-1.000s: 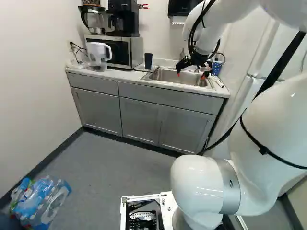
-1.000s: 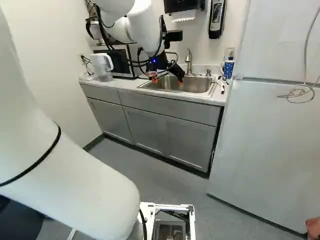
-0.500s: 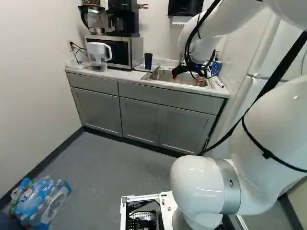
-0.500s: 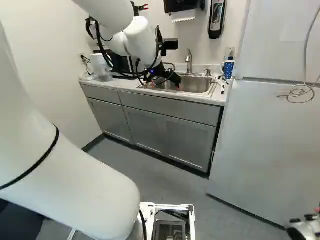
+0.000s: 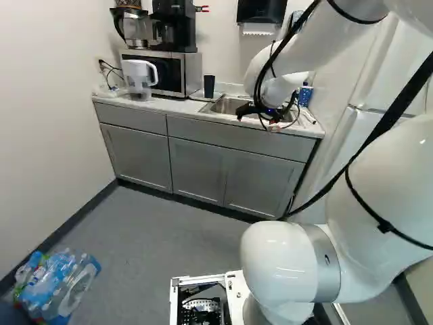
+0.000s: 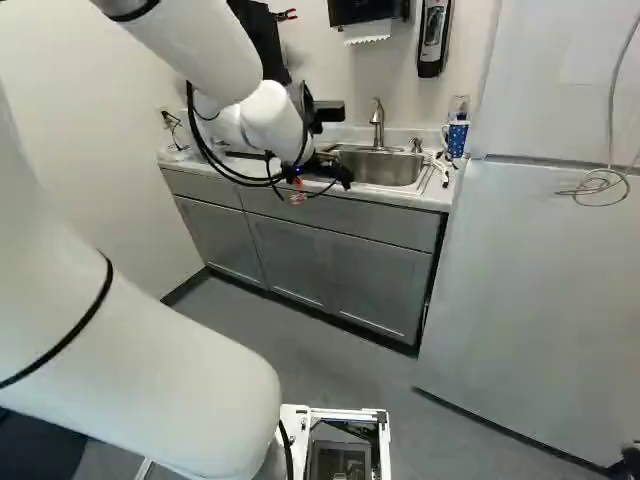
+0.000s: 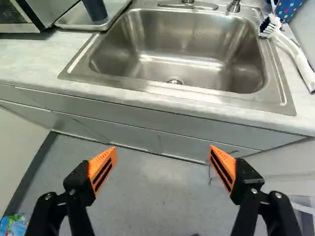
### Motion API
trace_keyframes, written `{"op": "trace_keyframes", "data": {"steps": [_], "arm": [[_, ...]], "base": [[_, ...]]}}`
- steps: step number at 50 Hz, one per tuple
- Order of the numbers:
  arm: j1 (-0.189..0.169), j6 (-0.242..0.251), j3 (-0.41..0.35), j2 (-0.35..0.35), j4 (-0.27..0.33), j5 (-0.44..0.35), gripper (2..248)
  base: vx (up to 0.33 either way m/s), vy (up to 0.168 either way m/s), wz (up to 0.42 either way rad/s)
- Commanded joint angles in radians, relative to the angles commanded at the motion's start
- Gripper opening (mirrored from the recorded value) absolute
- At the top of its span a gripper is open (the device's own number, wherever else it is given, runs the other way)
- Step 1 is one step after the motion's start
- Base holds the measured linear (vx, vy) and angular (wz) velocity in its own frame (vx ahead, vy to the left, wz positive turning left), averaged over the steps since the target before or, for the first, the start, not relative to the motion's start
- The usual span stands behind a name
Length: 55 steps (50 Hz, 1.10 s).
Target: Rinse the cup and place it in the tray
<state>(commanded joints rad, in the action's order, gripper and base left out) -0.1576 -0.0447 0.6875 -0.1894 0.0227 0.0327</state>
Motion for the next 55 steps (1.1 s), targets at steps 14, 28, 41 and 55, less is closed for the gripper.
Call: {"op": "trace_keyframes", "data": {"steps": [14,28,41,55], "arm": [[0.031,0.009,-0.117,-0.018,-0.004,-0.177,247],[0.06,0.017,-0.227,-0.034,-0.009,-0.342,247],[0.084,0.024,-0.319,-0.048,-0.012,-0.481,247],[0.106,0.03,-0.402,-0.06,-0.015,-0.606,247]], "base": [[0.0,0.0,0.0],[0.0,0.0,0.0],[0.0,0.0,0.0],[0.0,0.0,0.0]]}}
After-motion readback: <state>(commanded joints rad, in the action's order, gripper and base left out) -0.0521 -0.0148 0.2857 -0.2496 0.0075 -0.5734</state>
